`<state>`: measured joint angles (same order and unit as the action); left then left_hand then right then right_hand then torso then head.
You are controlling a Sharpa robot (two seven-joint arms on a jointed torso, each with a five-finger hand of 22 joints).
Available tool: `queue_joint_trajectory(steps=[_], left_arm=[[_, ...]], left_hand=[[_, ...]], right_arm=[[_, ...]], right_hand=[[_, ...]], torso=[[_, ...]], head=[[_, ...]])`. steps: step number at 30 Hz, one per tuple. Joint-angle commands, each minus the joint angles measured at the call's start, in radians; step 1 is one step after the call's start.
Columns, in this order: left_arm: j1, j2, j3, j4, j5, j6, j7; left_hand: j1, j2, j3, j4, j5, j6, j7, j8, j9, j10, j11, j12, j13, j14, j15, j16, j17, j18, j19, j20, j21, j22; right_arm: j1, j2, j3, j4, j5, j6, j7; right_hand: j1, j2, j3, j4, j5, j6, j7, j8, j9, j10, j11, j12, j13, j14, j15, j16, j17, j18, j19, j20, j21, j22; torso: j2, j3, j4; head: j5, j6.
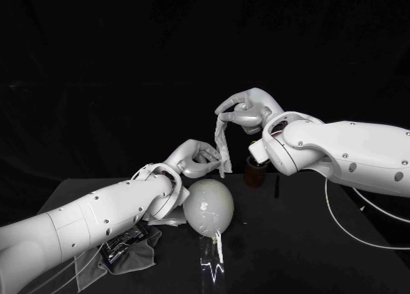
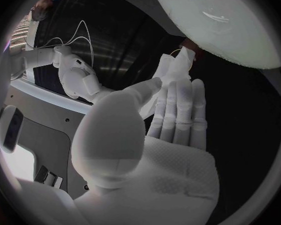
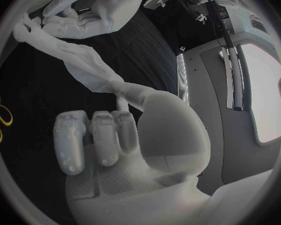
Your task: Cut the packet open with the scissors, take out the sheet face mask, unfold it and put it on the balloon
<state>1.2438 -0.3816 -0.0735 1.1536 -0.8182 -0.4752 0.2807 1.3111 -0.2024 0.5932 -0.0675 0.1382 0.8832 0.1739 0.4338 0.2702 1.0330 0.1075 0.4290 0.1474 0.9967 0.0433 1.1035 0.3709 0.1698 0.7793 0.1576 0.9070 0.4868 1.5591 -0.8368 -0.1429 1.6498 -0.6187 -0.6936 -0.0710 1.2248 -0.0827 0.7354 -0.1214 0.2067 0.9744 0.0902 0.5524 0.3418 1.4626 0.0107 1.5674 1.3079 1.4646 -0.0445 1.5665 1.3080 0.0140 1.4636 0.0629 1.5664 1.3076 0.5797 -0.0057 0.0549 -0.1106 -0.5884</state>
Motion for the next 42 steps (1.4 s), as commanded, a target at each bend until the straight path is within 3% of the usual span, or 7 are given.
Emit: queue_joint_trajectory(steps=[1,7,15,22,27,35,42], left_arm=[[0.000,0.008,0.001,-0.005,-0.012,0.017,-0.018],[-0.001,0.015,0.000,-0.012,-0.014,0.020,-0.027],[-0.001,0.015,0.000,-0.014,-0.014,0.006,-0.031],[-0.001,0.015,0.000,-0.020,-0.002,-0.038,-0.037],[-0.002,0.013,0.000,-0.022,0.018,-0.086,-0.029],[-0.003,0.014,0.001,-0.022,0.037,-0.131,-0.029],[-0.003,0.018,0.001,-0.020,0.019,-0.109,-0.060]], left_hand=[[0.011,0.002,-0.008,-0.002,-0.007,0.001,0.003,-0.005,-0.002,0.005,0.003,-0.007,-0.003,0.001,0.003,-0.006,-0.001,0.013,0.007,0.003,-0.004,-0.002],[0.010,0.003,-0.015,-0.001,-0.014,0.000,0.003,-0.008,-0.005,0.006,0.004,-0.012,-0.008,0.002,0.004,-0.004,-0.001,0.013,0.008,0.003,-0.005,-0.003],[0.011,0.002,-0.025,-0.002,-0.026,-0.007,0.006,-0.016,-0.012,0.004,0.006,-0.023,-0.016,0.000,0.006,-0.002,0.000,0.012,0.007,0.005,-0.010,-0.007],[0.002,-0.006,-0.046,0.003,-0.040,-0.029,0.019,-0.029,-0.021,0.014,0.013,-0.018,-0.017,0.000,0.012,0.003,0.003,0.012,0.009,0.008,-0.020,-0.016],[-0.002,-0.011,-0.091,0.014,-0.044,-0.050,0.026,-0.008,-0.013,-0.003,0.018,0.023,0.002,0.001,0.017,0.009,0.005,0.013,0.023,0.014,-0.046,-0.038],[0.015,-0.005,-0.142,0.026,-0.055,-0.114,0.031,0.067,0.017,-0.052,0.022,0.108,0.038,0.003,0.021,0.020,0.008,0.013,0.052,0.015,-0.078,-0.068],[0.030,0.002,-0.181,0.043,-0.072,-0.154,0.024,0.180,0.060,-0.106,0.018,0.238,0.096,0.012,0.017,0.063,0.024,0.013,0.083,0.009,-0.087,-0.083]], right_arm=[[0.000,0.000,0.001,0.005,-0.001,-0.006,0.019],[0.000,-0.002,0.002,0.012,-0.001,-0.006,0.020],[0.000,0.005,0.002,0.015,0.003,-0.005,0.022],[0.000,0.002,0.002,0.016,0.004,-0.007,0.022],[0.000,0.002,0.002,0.016,0.004,-0.006,0.022],[0.000,0.010,0.002,0.010,0.004,-0.004,0.022],[0.000,0.028,0.002,-0.001,0.005,-0.005,0.026]], right_hand=[[-0.009,0.004,-0.001,-0.007,-0.005,0.007,-0.001,0.002,0.001,0.108,-0.001,0.003,0.263,0.106,-0.006,0.004,0.263,-0.014,0.107,-0.003,0.004,0.263],[-0.009,0.004,-0.001,-0.007,-0.005,0.007,-0.001,0.002,0.001,0.108,-0.001,0.003,0.263,0.106,-0.006,0.004,0.263,-0.014,0.107,-0.003,0.004,0.263],[-0.009,0.004,-0.001,-0.007,-0.005,0.007,-0.001,0.002,0.001,0.108,-0.001,0.003,0.263,0.106,-0.006,0.004,0.263,-0.014,0.107,-0.003,0.004,0.263],[-0.009,0.004,-0.001,-0.007,-0.005,0.007,-0.001,0.002,0.001,0.108,-0.001,0.003,0.263,0.106,-0.006,0.004,0.263,-0.014,0.107,-0.003,0.004,0.263],[-0.009,0.004,-0.001,-0.007,-0.005,0.007,-0.001,0.002,0.001,0.108,-0.001,0.003,0.263,0.106,-0.006,0.004,0.263,-0.014,0.107,-0.003,0.004,0.263],[-0.009,0.004,-0.001,-0.007,-0.005,0.007,-0.001,0.002,0.001,0.108,-0.001,0.003,0.263,0.106,-0.006,0.004,0.263,-0.014,0.107,-0.003,0.004,0.263],[-0.009,0.006,0.000,-0.008,-0.006,0.006,-0.001,0.003,0.001,0.108,-0.001,0.003,0.263,0.106,-0.006,0.004,0.263,-0.014,0.107,-0.004,0.004,0.263]], torso=[[0.001,-0.0010,0.0004],[0.001,0.0000,0.0002],[0.000,0.0005,0.0002],[0.001,-0.0002,-0.0006],[0.000,0.0002,-0.0002],[0.001,0.0001,0.0002],[0.001,0.0006,0.0008]], head=[[0.000,0.001],[0.005,0.000],[0.000,0.001],[0.000,0.004],[-0.002,0.005],[0.000,0.009],[0.002,0.009]])
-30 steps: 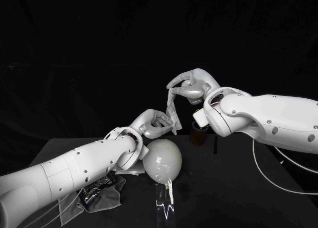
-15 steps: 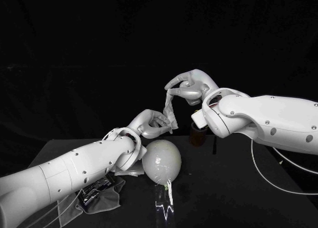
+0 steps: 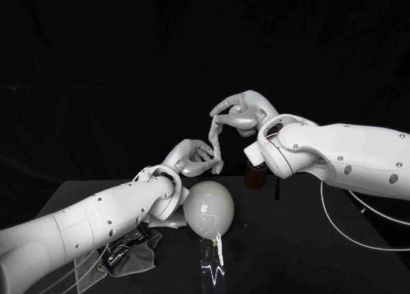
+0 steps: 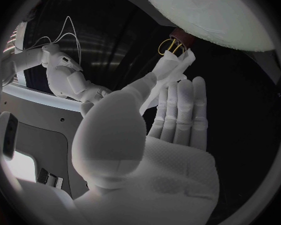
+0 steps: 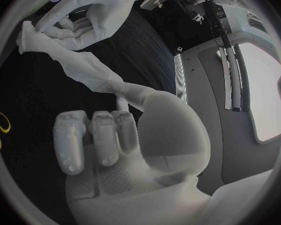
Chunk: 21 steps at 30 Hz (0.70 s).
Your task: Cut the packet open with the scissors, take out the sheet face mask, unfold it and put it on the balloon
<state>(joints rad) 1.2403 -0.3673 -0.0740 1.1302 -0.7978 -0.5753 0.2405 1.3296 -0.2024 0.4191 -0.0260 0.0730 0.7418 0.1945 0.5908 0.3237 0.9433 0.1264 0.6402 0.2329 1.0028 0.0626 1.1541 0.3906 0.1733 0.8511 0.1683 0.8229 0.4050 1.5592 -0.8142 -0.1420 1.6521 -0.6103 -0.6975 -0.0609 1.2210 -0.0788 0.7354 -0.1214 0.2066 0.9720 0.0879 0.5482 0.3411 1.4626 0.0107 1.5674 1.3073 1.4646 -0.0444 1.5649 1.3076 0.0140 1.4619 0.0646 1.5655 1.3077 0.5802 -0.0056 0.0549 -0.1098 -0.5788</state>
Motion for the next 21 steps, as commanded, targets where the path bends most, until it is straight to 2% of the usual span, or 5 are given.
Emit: queue_joint_trajectory(steps=[1,10,21], left_arm=[[0.000,0.004,0.001,0.004,-0.006,-0.003,-0.023],[0.000,0.009,0.000,0.006,-0.041,0.028,-0.044],[0.000,0.011,-0.001,0.010,-0.059,0.042,-0.045]], left_hand=[[0.013,0.002,-0.008,0.001,-0.007,-0.013,0.004,0.027,0.008,-0.018,-0.002,0.032,0.012,0.007,-0.003,0.014,0.006,0.010,0.012,-0.002,-0.003,-0.002],[0.047,0.008,0.008,-0.013,-0.005,-0.008,-0.003,0.058,0.011,-0.029,-0.008,0.067,0.023,0.007,-0.009,0.035,0.013,0.010,0.019,-0.009,0.010,0.004],[0.095,0.020,0.056,-0.050,-0.004,-0.001,-0.006,0.062,-0.003,-0.037,-0.011,0.080,0.018,-0.005,-0.014,0.043,0.014,0.008,0.003,-0.021,0.063,0.038]], right_arm=[[0.000,0.008,0.001,-0.006,-0.003,-0.002,0.017],[0.000,0.027,0.003,-0.016,-0.001,-0.013,0.025],[0.000,0.036,0.005,-0.019,0.001,-0.018,0.029]], right_hand=[[-0.005,0.002,0.000,-0.008,-0.006,0.008,0.001,0.007,0.001,0.108,-0.001,0.003,0.264,0.106,-0.007,0.006,0.263,-0.014,0.109,-0.005,0.005,0.263],[-0.007,0.003,0.000,-0.007,0.000,0.008,0.002,0.007,0.001,0.108,0.000,0.003,0.264,0.106,-0.006,0.006,0.263,-0.014,0.109,-0.005,0.005,0.263],[-0.007,0.003,0.000,-0.007,0.000,0.008,0.002,0.008,0.001,0.108,0.000,0.003,0.264,0.106,-0.006,0.006,0.263,-0.014,0.109,-0.005,0.005,0.263]], torso=[[0.000,0.0004,0.0008],[0.000,-0.0002,0.0004],[0.000,-0.0001,0.0002]], head=[[0.002,0.000],[0.004,0.001],[0.005,0.003]])
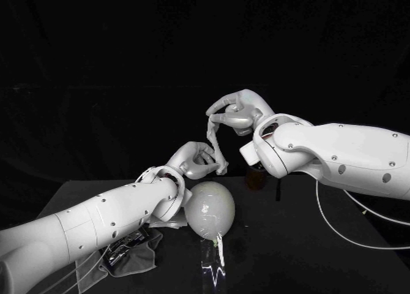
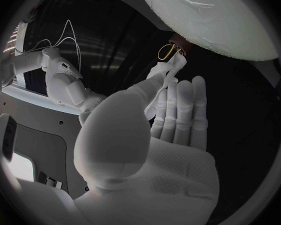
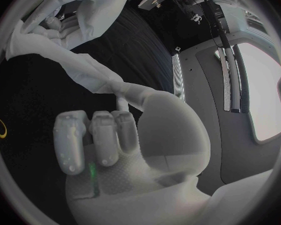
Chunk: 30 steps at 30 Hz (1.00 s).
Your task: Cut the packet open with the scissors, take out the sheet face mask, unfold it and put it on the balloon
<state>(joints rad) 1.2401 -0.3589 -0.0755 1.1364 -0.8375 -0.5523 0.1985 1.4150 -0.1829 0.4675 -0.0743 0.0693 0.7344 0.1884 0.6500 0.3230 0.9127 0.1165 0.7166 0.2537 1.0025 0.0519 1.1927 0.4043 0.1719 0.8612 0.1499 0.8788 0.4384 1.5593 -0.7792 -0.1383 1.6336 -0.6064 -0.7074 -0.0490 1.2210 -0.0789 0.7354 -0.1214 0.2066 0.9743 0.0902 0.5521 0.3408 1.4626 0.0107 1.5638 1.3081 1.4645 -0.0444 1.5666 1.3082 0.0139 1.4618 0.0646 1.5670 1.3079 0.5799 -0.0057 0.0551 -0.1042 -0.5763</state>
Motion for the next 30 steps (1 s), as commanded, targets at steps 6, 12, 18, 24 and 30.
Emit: queue_joint_trajectory(steps=[6,12,18,24,30], left_arm=[[0.001,0.002,0.000,0.002,-0.021,0.012,-0.001],[0.001,-0.001,0.000,0.004,-0.013,-0.003,0.010],[0.001,-0.004,0.000,0.008,-0.004,-0.011,0.020],[0.001,-0.006,0.000,0.013,0.006,-0.009,0.028],[0.001,-0.007,0.000,0.014,0.017,-0.010,0.034]], left_hand=[[0.030,0.019,0.074,-0.053,-0.002,0.015,0.004,-0.015,-0.039,-0.006,0.000,0.004,-0.025,-0.014,-0.003,-0.001,-0.010,0.006,-0.097,-0.011,0.154,0.110],[0.049,0.044,0.121,-0.079,-0.001,0.028,0.003,-0.016,-0.052,0.001,0.002,0.008,-0.033,-0.018,-0.007,-0.005,-0.016,0.010,-0.136,-0.013,0.209,0.149],[0.056,0.048,0.199,-0.115,0.007,0.026,0.010,-0.024,-0.070,-0.016,0.011,0.006,-0.043,-0.021,-0.005,-0.007,-0.020,0.015,-0.168,-0.018,0.234,0.165],[0.035,0.038,0.251,-0.131,0.021,0.015,0.015,-0.033,-0.087,-0.043,0.018,-0.005,-0.056,-0.024,0.000,-0.003,-0.021,0.015,-0.177,-0.012,0.249,0.170],[0.032,0.036,0.272,-0.139,0.028,0.015,0.017,-0.033,-0.093,-0.049,0.020,-0.007,-0.061,-0.025,0.001,-0.001,-0.021,0.016,-0.180,-0.013,0.252,0.169]], right_arm=[[0.001,0.000,0.002,-0.002,-0.002,-0.008,0.017],[0.001,-0.005,0.002,-0.002,-0.002,-0.009,0.017],[0.002,-0.008,0.003,-0.005,-0.002,-0.009,0.017],[0.002,-0.010,0.003,-0.009,-0.003,-0.009,0.016],[0.003,-0.011,0.003,-0.009,-0.003,-0.009,0.016]], right_hand=[[-0.007,0.003,0.000,-0.008,0.000,0.005,-0.001,0.004,0.001,0.108,0.000,0.007,0.263,0.106,-0.007,0.004,0.263,-0.014,0.109,-0.005,0.004,0.263],[-0.007,0.003,0.000,-0.008,0.000,0.005,-0.001,0.004,0.001,0.108,0.000,0.007,0.263,0.106,-0.007,0.004,0.263,-0.014,0.109,-0.005,0.004,0.263],[-0.007,0.003,0.000,-0.008,0.000,0.005,-0.001,0.004,0.001,0.108,0.000,0.007,0.263,0.106,-0.007,0.004,0.263,-0.014,0.109,-0.005,0.004,0.263],[-0.007,0.003,0.000,-0.008,0.000,0.005,-0.001,0.004,0.001,0.108,0.000,0.007,0.263,0.106,-0.007,0.004,0.263,-0.014,0.109,-0.005,0.004,0.263],[-0.007,0.003,0.001,-0.008,-0.001,0.005,-0.001,0.004,0.001,0.108,0.000,0.007,0.263,0.106,-0.007,0.004,0.263,-0.014,0.109,-0.005,0.004,0.263]], torso=[[0.000,-0.0001,-0.0007],[0.001,-0.0001,-0.0007],[0.000,0.0001,-0.0002],[0.000,0.0000,0.0003],[0.000,-0.0002,-0.0002]], head=[[-0.001,0.002],[-0.002,0.001],[-0.002,0.000],[-0.003,-0.001],[-0.003,-0.004]])
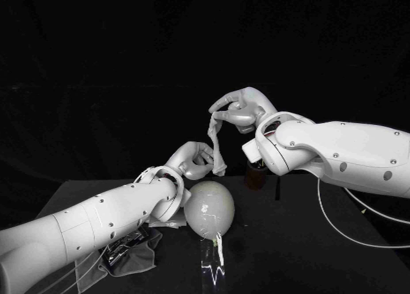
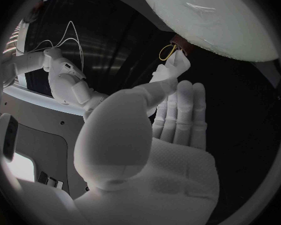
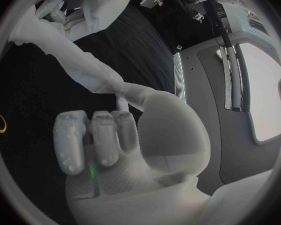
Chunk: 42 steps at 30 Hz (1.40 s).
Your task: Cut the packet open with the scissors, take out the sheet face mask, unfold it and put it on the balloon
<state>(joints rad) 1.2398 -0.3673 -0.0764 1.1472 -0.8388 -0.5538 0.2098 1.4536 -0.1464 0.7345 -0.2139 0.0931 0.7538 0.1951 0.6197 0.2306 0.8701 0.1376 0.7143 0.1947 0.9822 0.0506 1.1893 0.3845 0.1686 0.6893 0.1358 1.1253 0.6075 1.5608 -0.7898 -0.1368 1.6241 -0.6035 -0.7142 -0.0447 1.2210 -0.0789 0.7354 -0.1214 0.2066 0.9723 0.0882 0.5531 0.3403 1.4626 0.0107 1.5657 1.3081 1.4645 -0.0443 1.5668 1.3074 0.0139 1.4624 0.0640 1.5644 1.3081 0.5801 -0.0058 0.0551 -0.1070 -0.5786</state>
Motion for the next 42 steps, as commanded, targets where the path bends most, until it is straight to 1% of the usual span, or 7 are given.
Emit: queue_joint_trajectory(steps=[1,8,12,19,31,37,42], left_arm=[[0.001,0.001,0.001,0.004,0.021,-0.009,0.024],[0.001,0.002,0.001,0.004,0.032,-0.008,0.025],[0.001,0.004,0.001,0.004,0.038,-0.008,0.027],[0.001,0.007,0.001,0.004,0.048,-0.012,0.031],[0.001,0.009,0.001,0.002,0.064,-0.027,0.033],[0.001,0.010,0.001,0.001,0.073,-0.033,0.034],[0.001,0.008,0.001,0.001,0.084,-0.044,0.043]], left_hand=[[-0.009,0.000,0.007,0.001,0.005,-0.004,0.011,-0.003,-0.002,-0.006,-0.001,-0.004,-0.002,-0.005,0.002,0.003,-0.001,0.019,-0.008,0.002,0.007,0.001],[-0.036,-0.006,0.000,0.009,0.001,-0.002,0.010,0.001,-0.006,-0.006,-0.002,0.000,-0.004,-0.001,0.005,0.009,0.000,0.017,-0.003,0.007,0.020,0.005],[-0.087,-0.018,-0.065,0.039,-0.025,0.000,0.003,0.011,-0.009,-0.010,-0.007,0.003,-0.008,0.010,0.008,0.027,0.006,0.015,0.001,0.019,0.032,0.008],[-0.139,-0.039,-0.184,0.087,-0.043,-0.005,-0.009,0.041,-0.008,-0.017,-0.016,0.024,-0.006,0.014,0.007,0.054,0.014,0.017,0.027,0.033,-0.061,-0.063],[-0.152,-0.043,-0.241,0.119,-0.045,0.005,-0.019,0.072,-0.006,-0.006,-0.025,0.053,0.003,0.025,0.000,0.076,0.020,0.017,0.076,0.029,-0.114,-0.108],[-0.138,-0.030,-0.246,0.126,-0.044,0.015,-0.024,0.087,-0.005,0.003,-0.031,0.068,0.008,0.032,-0.005,0.087,0.022,0.017,0.097,0.024,-0.126,-0.121],[-0.114,0.018,-0.221,0.138,-0.044,0.026,-0.028,0.096,-0.006,0.007,-0.037,0.073,0.007,0.036,-0.011,0.093,0.023,0.017,0.113,0.017,-0.126,-0.124]], right_arm=[[0.001,0.000,0.001,0.001,-0.006,-0.002,0.012],[0.001,0.001,0.001,0.003,-0.005,-0.001,0.011],[0.001,0.002,0.001,0.004,-0.005,-0.001,0.011],[0.001,0.005,0.001,0.004,-0.005,-0.001,0.011],[0.001,0.005,0.001,0.003,-0.005,-0.001,0.011],[0.001,0.005,0.001,0.003,-0.005,-0.001,0.011],[0.001,0.004,0.001,0.001,-0.005,-0.001,0.011]], right_hand=[[-0.007,0.004,0.001,-0.008,-0.001,0.007,0.001,0.003,0.002,0.108,0.000,0.005,0.263,0.106,-0.007,0.004,0.263,-0.014,0.108,-0.005,0.006,0.263],[-0.007,0.004,0.001,-0.008,-0.001,0.007,0.001,0.003,0.002,0.108,0.000,0.005,0.263,0.106,-0.007,0.004,0.263,-0.014,0.108,-0.005,0.006,0.263],[-0.007,0.004,0.001,-0.008,-0.001,0.007,0.001,0.003,0.002,0.108,0.000,0.005,0.263,0.106,-0.007,0.004,0.263,-0.014,0.108,-0.005,0.006,0.263],[-0.007,0.004,0.001,-0.008,-0.001,0.007,0.001,0.003,0.002,0.108,0.000,0.005,0.263,0.106,-0.007,0.004,0.263,-0.014,0.108,-0.005,0.006,0.263],[-0.007,0.004,0.001,-0.008,-0.001,0.007,0.001,0.003,0.002,0.108,0.000,0.005,0.263,0.106,-0.007,0.004,0.263,-0.014,0.108,-0.005,0.006,0.263],[-0.007,0.004,0.001,-0.008,-0.001,0.007,0.001,0.003,0.002,0.108,0.000,0.005,0.263,0.106,-0.007,0.004,0.263,-0.014,0.108,-0.005,0.006,0.263],[-0.008,0.004,0.001,-0.009,-0.002,0.007,0.001,0.004,0.002,0.108,0.000,0.005,0.263,0.106,-0.007,0.004,0.263,-0.014,0.108,-0.005,0.006,0.263]], torso=[[0.000,0.0000,-0.0002],[0.000,0.0002,0.0000],[-0.001,-0.0001,-0.0004],[0.000,0.0003,-0.0003],[0.000,-0.0002,0.0000],[0.000,0.0000,-0.0002],[0.000,0.0002,-0.0001]], head=[[0.000,-0.002],[0.001,-0.004],[0.003,-0.002],[0.004,0.001],[0.004,0.003],[0.004,0.003],[0.002,0.004]])
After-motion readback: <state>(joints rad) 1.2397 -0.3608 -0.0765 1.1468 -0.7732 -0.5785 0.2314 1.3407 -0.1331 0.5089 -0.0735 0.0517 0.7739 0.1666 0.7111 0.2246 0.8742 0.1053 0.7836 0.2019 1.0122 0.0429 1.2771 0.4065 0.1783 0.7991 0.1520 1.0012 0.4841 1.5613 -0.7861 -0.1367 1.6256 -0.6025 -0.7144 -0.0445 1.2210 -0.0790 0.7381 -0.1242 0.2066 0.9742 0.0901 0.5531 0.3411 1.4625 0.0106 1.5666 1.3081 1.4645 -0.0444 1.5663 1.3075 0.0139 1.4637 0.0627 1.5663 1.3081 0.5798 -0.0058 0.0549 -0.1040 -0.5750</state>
